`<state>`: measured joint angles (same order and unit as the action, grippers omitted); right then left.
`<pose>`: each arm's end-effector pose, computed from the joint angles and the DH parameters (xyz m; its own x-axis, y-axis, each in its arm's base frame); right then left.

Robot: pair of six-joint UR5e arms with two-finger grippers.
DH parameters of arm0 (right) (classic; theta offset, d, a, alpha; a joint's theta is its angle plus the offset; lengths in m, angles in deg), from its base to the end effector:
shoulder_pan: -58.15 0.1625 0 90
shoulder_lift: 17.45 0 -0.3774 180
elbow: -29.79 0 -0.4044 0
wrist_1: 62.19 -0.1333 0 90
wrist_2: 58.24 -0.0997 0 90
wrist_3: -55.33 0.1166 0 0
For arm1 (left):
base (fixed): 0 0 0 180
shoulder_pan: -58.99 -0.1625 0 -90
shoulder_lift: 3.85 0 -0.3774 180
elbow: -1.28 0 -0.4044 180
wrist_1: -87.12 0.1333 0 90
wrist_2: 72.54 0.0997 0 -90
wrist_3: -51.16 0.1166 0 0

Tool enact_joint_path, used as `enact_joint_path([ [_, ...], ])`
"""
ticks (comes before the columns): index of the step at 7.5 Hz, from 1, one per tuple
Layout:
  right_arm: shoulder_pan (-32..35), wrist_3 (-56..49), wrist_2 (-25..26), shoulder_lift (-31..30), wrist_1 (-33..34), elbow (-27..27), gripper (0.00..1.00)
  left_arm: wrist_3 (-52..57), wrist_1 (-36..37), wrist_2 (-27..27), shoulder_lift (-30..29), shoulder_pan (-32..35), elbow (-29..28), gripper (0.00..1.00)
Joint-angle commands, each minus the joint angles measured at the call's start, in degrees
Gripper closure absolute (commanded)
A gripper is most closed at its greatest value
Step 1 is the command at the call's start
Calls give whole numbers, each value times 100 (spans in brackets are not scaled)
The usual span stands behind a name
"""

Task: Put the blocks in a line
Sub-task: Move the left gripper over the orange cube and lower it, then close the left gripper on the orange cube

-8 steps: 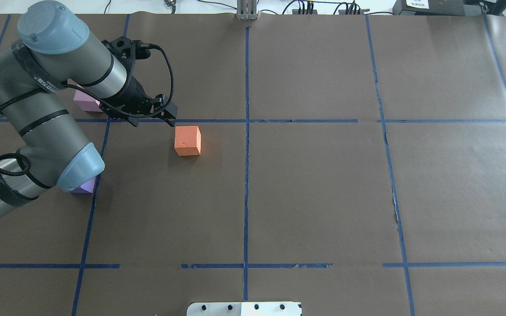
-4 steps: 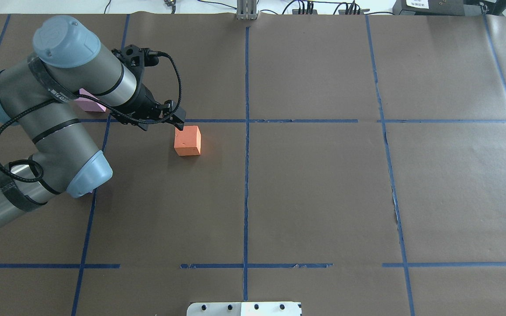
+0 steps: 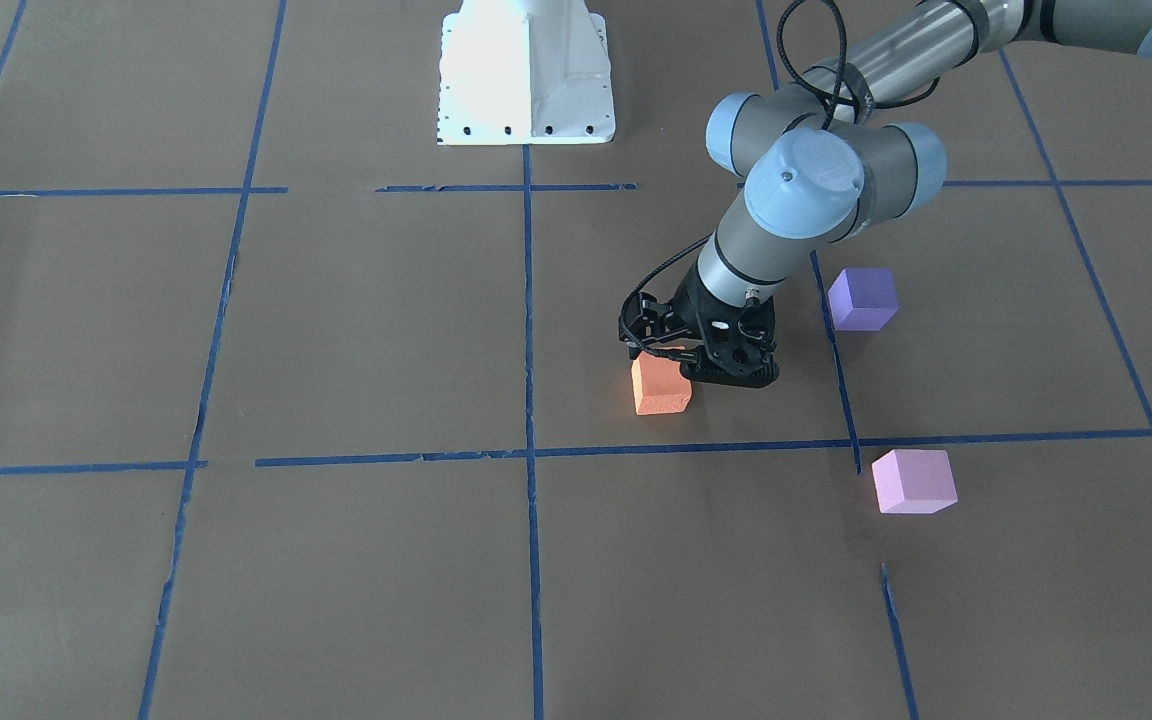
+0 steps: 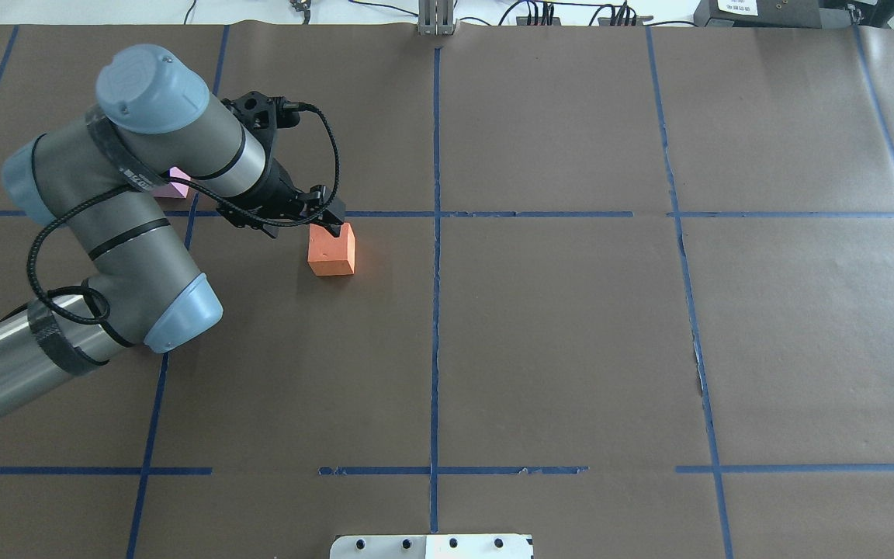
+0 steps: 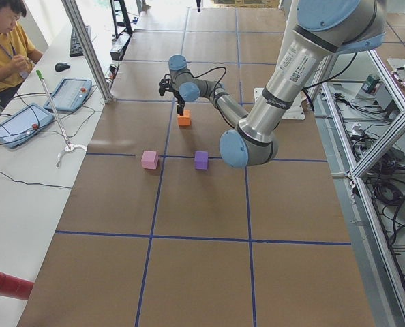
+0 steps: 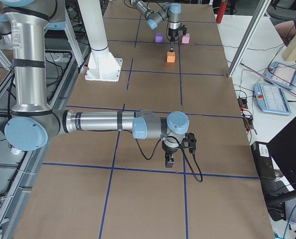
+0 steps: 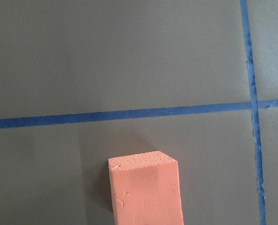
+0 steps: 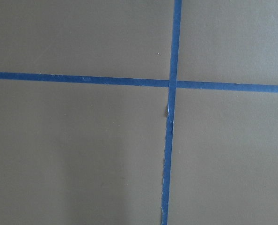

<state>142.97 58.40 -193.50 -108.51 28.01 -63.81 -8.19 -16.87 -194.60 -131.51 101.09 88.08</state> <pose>0.0051 -0.5025 0.5998 0.7022 -0.0390 0.7109 0.0527 0.9986 0.0028 0.4746 -0.5250 0.2234 0.5628 0.0738 -0.8233 -0.0156 0.9968 0.0786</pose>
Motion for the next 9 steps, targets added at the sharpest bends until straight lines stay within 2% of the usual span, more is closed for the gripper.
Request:
enact_joint_path([
  [1,0,0,0,0,6,0,0,12,385,234,-181,-35,-172,0],
  [3,0,0,0,0,-2,0,0,-58,685,420,-346,-122,-277,0],
  [5,0,0,0,0,-2,0,0,-608,686,577,-365,-210,-374,0],
  [9,0,0,0,0,6,0,0,-639,625,578,-374,-387,-585,1],
])
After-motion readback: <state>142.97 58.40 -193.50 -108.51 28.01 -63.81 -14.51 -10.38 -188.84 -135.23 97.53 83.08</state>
